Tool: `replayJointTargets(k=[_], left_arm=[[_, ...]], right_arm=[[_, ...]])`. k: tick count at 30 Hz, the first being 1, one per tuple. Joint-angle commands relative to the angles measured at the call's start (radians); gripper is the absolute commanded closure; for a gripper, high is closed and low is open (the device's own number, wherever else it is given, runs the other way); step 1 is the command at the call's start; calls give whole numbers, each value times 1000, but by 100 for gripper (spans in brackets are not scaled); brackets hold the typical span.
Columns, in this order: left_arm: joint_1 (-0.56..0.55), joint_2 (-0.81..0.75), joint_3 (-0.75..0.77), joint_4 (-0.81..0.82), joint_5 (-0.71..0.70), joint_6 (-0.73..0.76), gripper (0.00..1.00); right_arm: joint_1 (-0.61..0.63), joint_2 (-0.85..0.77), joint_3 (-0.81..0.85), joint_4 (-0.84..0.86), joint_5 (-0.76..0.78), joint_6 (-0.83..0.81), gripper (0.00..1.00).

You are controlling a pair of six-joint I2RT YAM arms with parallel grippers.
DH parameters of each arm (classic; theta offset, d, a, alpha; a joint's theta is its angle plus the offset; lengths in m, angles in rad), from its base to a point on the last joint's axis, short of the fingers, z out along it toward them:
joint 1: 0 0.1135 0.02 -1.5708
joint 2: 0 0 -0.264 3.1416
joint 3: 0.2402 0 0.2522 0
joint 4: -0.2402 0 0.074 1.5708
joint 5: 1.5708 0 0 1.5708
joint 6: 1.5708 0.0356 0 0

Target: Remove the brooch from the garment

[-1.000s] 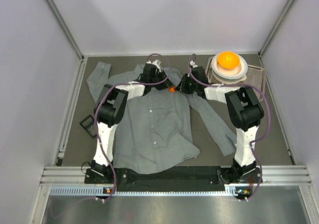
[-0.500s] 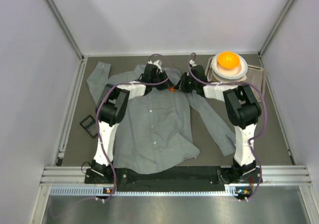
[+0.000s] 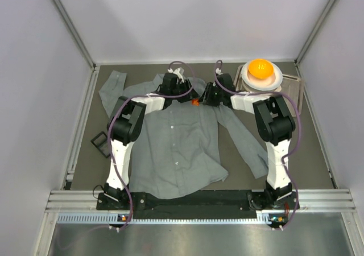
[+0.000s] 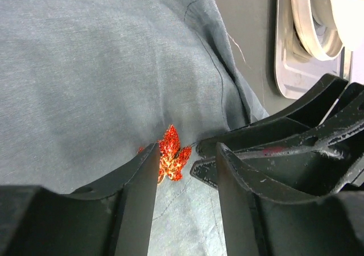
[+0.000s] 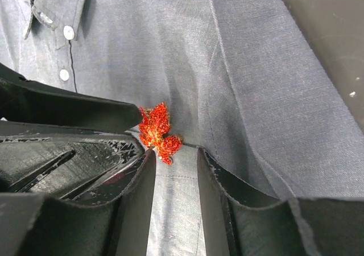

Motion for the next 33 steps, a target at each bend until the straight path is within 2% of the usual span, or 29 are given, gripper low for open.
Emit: replayJointTargets(k=[1,11,17,27,33], left_arm=[[-1,-85,-46,-5,43,22,50],[0,-56,-63,15,54,-10,55],[5,-55,-90,3,-3,15,58],[9,-64,-153,34,-22,12,57],[8,-70,-169,46,-31,12,59]], right_arm=[[-10,24,63,9,0,-8,63],[-10,55,80,37,-46,22,63],[-10,73,93,45,-80,31,63],[-10,92,103,80,-164,60,64],[-12,50,55,150,-204,81,65]])
